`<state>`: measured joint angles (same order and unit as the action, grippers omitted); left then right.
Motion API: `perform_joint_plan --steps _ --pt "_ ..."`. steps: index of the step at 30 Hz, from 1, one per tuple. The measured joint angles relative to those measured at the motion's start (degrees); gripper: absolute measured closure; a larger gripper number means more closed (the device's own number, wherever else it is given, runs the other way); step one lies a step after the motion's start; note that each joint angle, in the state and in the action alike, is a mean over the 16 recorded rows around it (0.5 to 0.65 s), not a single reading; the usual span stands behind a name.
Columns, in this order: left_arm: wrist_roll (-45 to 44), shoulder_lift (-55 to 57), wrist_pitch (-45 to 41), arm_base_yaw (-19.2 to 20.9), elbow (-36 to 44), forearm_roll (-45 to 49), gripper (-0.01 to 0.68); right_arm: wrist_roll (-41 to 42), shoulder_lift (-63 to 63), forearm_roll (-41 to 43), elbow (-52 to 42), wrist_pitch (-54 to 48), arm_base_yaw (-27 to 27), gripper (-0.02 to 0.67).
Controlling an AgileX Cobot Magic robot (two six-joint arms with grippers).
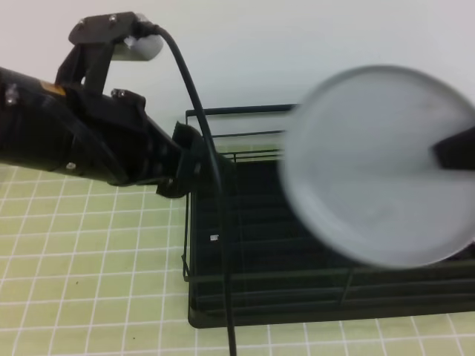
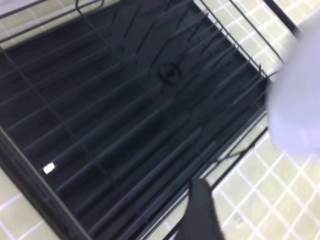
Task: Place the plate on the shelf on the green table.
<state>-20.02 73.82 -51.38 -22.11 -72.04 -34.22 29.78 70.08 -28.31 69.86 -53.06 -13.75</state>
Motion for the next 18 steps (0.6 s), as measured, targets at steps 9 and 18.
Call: perform_joint_plan --steps 9,18 --pt "3.5 0.0 -2.5 0.0 0.0 6.9 0.455 4.0 0.4 20.0 0.7 10.6 0.0 0.545" --pt "11.1 -0.4 -2.8 0.1 1.3 11.3 0.653 15.9 6.0 27.3 0.8 21.1 0.0 0.545"
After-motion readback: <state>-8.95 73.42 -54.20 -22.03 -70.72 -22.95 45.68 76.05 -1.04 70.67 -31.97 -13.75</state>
